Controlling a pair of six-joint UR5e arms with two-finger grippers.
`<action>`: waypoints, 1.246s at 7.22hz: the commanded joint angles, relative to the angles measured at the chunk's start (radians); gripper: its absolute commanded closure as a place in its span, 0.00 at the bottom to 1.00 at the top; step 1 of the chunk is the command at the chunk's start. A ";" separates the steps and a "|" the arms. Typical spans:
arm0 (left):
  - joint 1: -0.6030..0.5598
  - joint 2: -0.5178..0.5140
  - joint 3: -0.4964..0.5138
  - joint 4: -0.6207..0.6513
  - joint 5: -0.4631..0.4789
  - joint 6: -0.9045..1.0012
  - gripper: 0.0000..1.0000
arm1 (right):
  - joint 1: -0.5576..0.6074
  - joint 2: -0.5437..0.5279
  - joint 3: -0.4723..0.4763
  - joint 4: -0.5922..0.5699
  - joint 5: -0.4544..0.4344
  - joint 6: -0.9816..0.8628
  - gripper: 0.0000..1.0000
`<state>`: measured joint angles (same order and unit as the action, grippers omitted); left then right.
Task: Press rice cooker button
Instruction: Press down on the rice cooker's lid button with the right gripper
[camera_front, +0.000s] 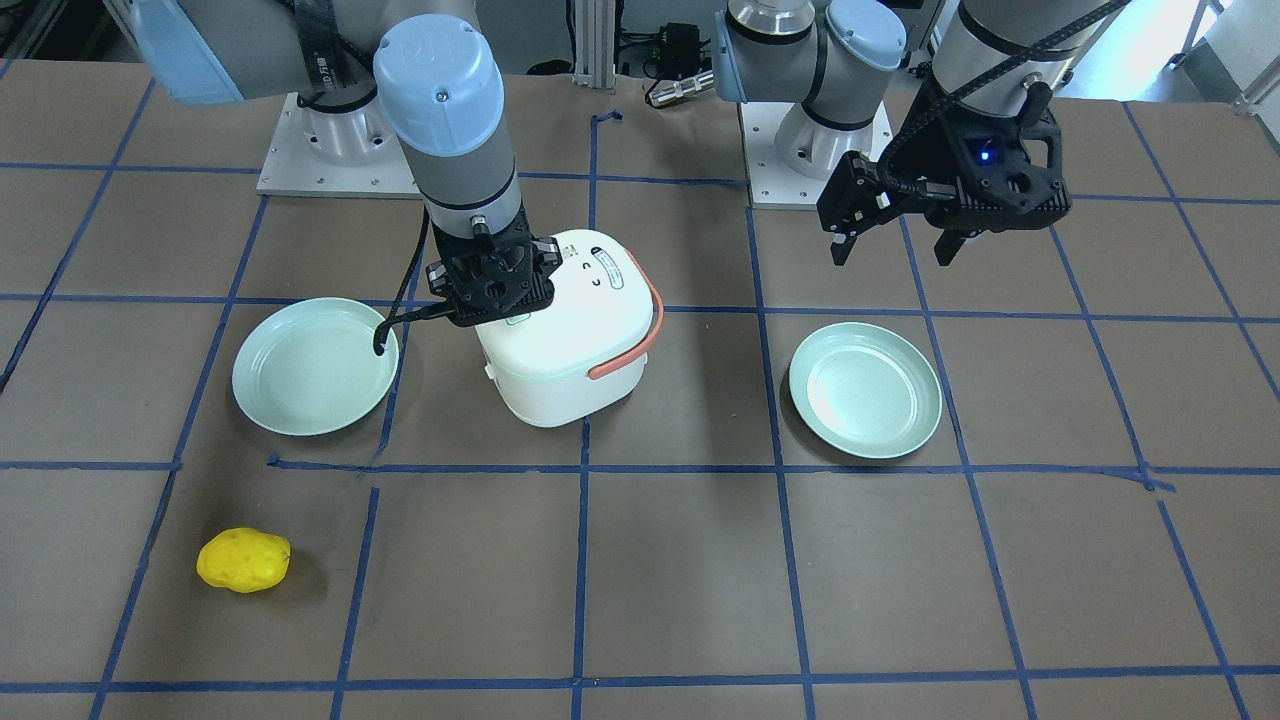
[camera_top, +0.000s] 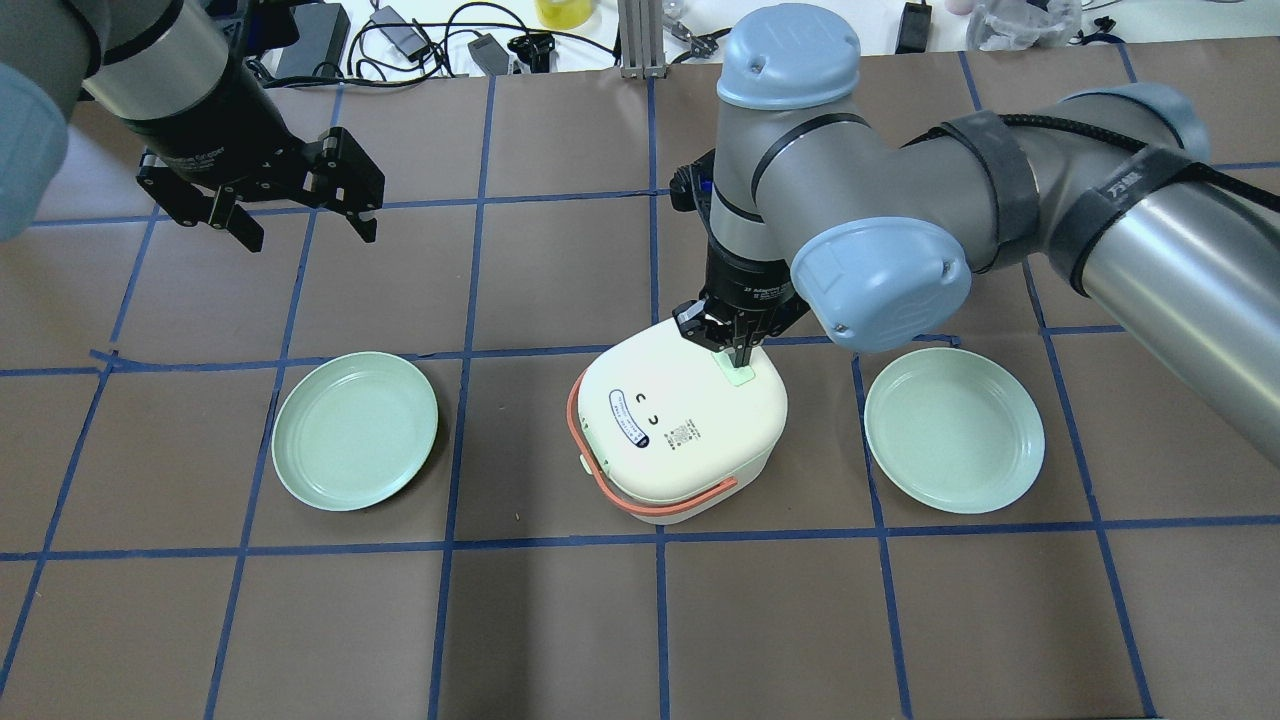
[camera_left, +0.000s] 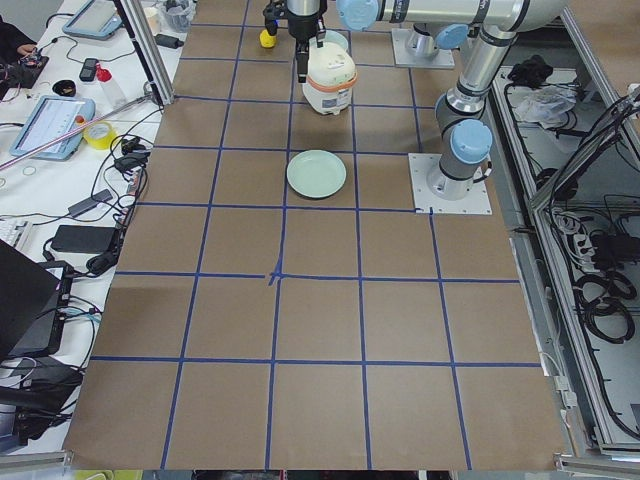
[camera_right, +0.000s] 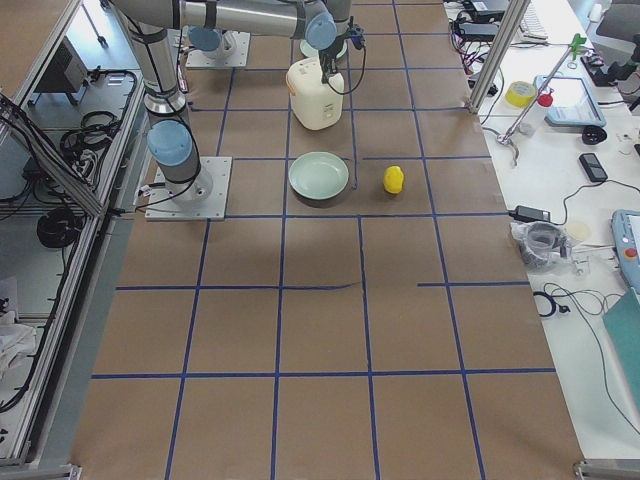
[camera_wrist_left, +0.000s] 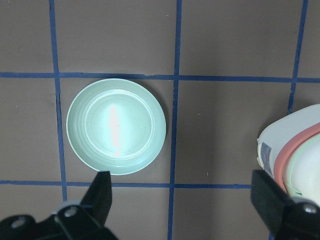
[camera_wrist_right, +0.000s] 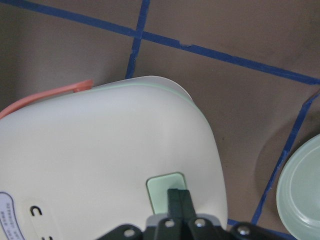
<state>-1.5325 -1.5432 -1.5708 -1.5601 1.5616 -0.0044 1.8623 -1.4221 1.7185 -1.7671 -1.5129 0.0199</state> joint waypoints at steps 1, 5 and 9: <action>0.000 0.000 0.000 0.000 0.000 0.001 0.00 | 0.000 0.000 0.001 0.001 0.000 -0.002 1.00; 0.000 0.000 0.000 0.000 0.000 0.001 0.00 | 0.000 0.012 0.009 0.000 -0.001 0.000 1.00; 0.000 0.000 0.000 0.000 0.000 0.001 0.00 | 0.002 -0.030 -0.142 0.035 -0.009 0.043 0.07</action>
<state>-1.5325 -1.5432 -1.5708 -1.5600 1.5616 -0.0042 1.8626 -1.4363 1.6489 -1.7544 -1.5168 0.0458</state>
